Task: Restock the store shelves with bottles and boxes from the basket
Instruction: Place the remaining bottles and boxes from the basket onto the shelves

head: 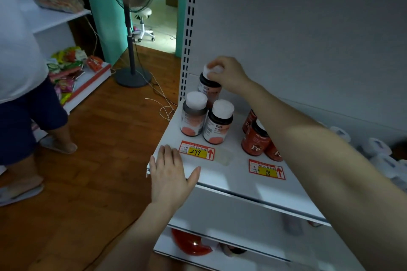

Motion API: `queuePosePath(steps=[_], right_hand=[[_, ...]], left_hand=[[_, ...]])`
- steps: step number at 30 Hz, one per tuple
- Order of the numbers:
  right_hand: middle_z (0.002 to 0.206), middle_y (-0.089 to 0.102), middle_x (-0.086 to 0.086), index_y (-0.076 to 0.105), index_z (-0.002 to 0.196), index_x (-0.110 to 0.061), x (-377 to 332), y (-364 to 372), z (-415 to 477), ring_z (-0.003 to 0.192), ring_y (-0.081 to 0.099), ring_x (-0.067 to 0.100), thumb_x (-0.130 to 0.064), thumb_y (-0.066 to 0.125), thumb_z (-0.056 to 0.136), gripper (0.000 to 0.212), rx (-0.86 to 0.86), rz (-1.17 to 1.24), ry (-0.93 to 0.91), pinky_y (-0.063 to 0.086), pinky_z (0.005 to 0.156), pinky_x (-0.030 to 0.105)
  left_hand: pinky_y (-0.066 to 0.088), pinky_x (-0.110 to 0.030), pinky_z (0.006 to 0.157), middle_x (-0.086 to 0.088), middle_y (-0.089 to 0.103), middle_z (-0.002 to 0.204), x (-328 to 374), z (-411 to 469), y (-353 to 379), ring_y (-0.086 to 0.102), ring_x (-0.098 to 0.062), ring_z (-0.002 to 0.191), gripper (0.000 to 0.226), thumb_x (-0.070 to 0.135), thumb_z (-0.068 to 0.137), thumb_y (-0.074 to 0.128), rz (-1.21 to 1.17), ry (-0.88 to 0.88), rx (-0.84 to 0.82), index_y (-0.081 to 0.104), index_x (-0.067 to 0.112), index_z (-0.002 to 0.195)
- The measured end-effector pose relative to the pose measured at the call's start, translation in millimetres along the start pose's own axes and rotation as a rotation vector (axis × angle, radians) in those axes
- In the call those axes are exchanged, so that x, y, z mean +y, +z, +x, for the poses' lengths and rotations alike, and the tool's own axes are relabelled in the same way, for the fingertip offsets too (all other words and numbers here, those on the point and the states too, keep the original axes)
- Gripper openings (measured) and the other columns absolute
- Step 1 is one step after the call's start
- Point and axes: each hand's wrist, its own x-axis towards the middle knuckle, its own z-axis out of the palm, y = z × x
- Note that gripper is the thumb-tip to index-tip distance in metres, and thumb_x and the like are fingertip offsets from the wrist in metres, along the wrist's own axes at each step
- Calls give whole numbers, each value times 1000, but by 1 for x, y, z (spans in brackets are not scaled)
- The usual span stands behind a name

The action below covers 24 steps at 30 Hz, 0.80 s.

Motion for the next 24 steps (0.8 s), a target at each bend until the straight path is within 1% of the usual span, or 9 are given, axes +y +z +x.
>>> queuePosePath(steps=[3,5,8,13,18,21,24], right_hand=[[133,51,8,57,119,-8,4,10,4,124,45,20,-12,58,87,32,-64,-4,20,32,93,21],[134,50,8,57,117,-9,8,15,7,125,45,21,-11,59,86,31,-118,-10,37,33,94,23],[132,50,8,58,115,-11,14,23,9,123,45,22,-13,60,86,29,-181,-29,59,35,95,27],[132,49,8,59,114,-14,16,31,10,124,44,23,-16,59,87,27,-200,-41,64,38,104,36],[134,47,8,58,115,-12,13,31,13,125,43,23,-14,58,88,28,-202,-24,55,36,100,32],[135,47,8,58,116,-12,15,31,11,127,42,23,-14,58,88,28,-208,-24,44,36,104,34],[137,45,8,56,117,-13,15,31,10,128,40,23,-15,57,89,29,-214,-16,48,35,103,35]], left_hand=[[43,-56,92,-26,62,115,0,1,0,55,-39,114,90,64,89,10,-4,-6,-16,62,-6,110],[43,-56,92,-25,62,115,0,1,0,56,-39,114,93,65,89,6,-9,-10,-28,62,-6,110],[43,-56,92,-25,62,115,0,1,-1,56,-39,113,93,65,89,6,-4,-15,-39,62,-6,110],[43,-56,92,-25,62,116,0,2,1,56,-39,113,92,65,89,6,-3,-19,-46,62,-6,111],[43,-57,92,-24,62,116,0,2,-1,56,-38,113,92,65,89,6,5,-20,-50,63,-5,111],[43,-57,91,-24,62,116,2,2,0,57,-38,113,92,64,89,6,11,-18,-57,63,-5,111],[43,-57,91,-24,62,116,2,2,0,57,-38,113,92,64,89,7,15,-15,-53,63,-5,111]])
